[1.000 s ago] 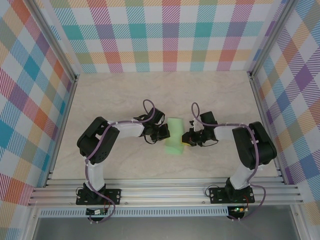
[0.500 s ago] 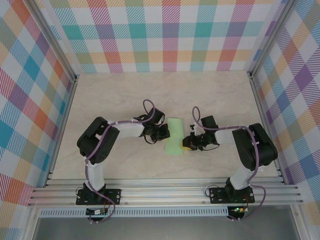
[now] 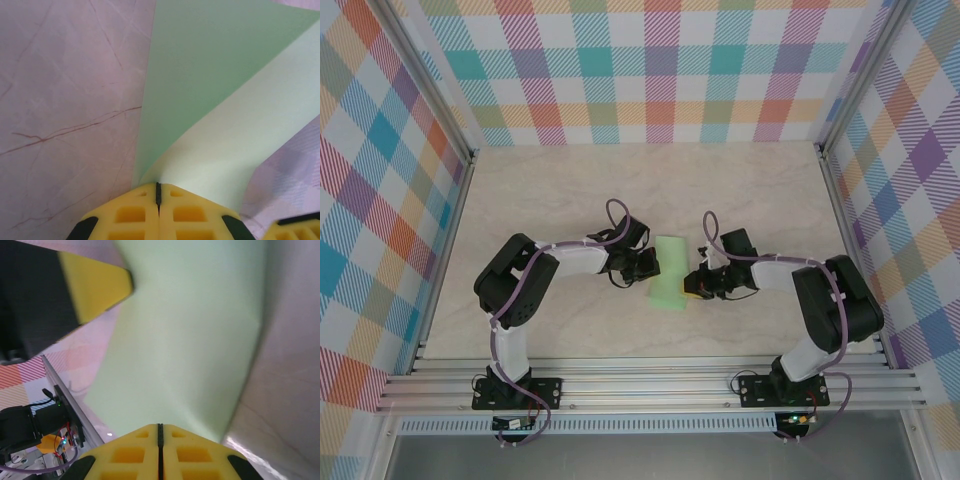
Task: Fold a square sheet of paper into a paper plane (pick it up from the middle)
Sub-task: Fold the square sheet of paper in half at the center of the table.
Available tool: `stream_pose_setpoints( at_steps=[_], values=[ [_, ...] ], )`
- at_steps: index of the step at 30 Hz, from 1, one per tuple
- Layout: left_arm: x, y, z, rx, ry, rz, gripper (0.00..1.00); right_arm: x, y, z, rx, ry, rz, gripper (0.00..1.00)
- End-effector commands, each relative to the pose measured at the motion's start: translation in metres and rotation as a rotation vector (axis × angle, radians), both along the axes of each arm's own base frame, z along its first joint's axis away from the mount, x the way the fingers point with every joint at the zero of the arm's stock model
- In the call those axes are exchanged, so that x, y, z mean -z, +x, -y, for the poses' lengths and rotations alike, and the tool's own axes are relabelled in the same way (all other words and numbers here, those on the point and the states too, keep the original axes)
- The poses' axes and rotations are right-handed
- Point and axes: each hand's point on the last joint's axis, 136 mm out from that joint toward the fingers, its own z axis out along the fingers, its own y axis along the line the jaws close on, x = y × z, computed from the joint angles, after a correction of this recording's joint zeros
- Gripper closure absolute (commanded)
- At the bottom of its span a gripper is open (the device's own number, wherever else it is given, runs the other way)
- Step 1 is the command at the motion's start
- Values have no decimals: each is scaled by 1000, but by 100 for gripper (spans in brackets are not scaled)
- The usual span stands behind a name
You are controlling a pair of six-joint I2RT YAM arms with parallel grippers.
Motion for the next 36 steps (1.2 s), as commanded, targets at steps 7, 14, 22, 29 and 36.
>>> stream_pose_setpoints(
  at_steps=[7, 14, 22, 29, 36],
  values=[
    [33, -25, -13, 31, 88, -84, 100, 9, -12, -6, -39, -13, -24, 92],
    [31, -24, -11, 34, 83, -83, 100, 39, -24, 5, -33, -107, -61, 93],
    [30, -24, -10, 37, 80, -83, 100, 21, -21, 0, -31, -54, -33, 94],
    [31, -24, -11, 36, 84, -84, 100, -8, -19, -10, -46, 41, 16, 92],
    [31, -24, -11, 38, 80, -83, 100, 16, -31, -8, -61, -3, -45, 92]
  ],
)
